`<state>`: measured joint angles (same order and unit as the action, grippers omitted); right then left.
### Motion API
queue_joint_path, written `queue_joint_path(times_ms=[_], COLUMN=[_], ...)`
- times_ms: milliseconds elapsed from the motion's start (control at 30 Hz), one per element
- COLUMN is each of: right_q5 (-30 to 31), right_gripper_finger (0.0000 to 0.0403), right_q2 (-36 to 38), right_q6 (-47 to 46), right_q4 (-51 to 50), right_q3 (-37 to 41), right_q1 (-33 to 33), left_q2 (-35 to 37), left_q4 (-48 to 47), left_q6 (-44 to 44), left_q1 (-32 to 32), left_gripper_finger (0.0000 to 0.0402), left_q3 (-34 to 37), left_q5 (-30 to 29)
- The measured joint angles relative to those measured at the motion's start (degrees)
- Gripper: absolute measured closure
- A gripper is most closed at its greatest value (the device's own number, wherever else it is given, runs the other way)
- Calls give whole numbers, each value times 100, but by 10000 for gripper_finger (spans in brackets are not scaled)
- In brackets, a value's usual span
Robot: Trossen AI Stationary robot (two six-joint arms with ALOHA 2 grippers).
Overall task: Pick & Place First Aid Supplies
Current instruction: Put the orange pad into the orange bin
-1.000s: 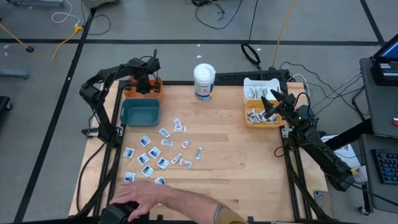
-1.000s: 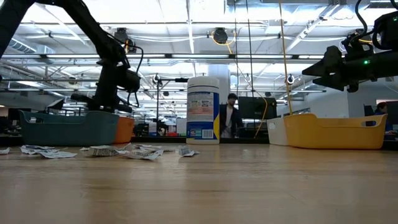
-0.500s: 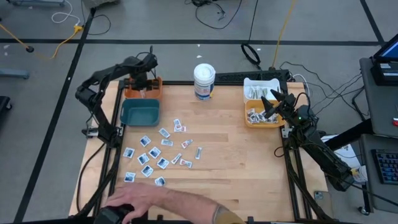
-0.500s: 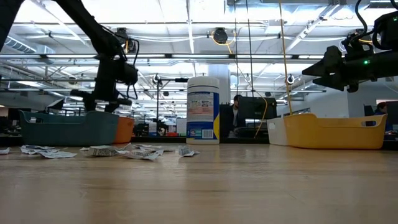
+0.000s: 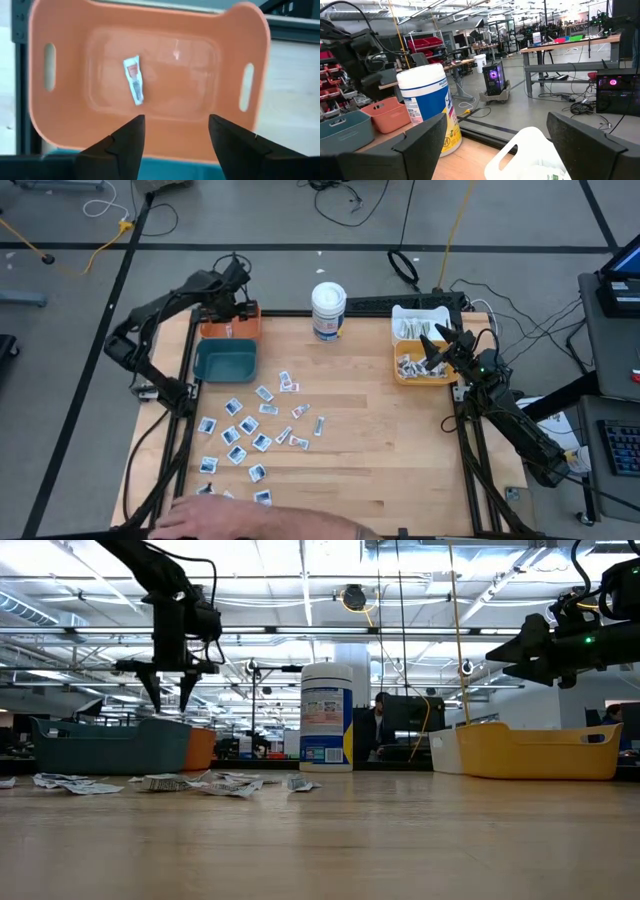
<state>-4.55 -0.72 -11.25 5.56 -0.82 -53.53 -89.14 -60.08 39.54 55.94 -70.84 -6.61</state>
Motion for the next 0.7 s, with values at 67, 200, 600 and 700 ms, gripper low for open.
queue_joint_path(times_ms=[67,200,600,700], right_q5=[1,0,1,1], right_gripper_finger=[66,66,66,66], right_q2=[0,1,1,1], right_q6=[-1,0,0,-2], right_q4=[-1,0,-2,0], right_q3=[1,0,0,2], right_q1=[1,0,-1,-1], left_q2=[10,15,15,15], left_q4=[21,160,256,193], left_q6=[66,106,-349,-571], left_q1=[-94,-551,-2452,-2968], left_gripper_finger=[189,203,221,217], left_q3=[1,-79,-501,-501], left_q5=[193,557,1437,1626])
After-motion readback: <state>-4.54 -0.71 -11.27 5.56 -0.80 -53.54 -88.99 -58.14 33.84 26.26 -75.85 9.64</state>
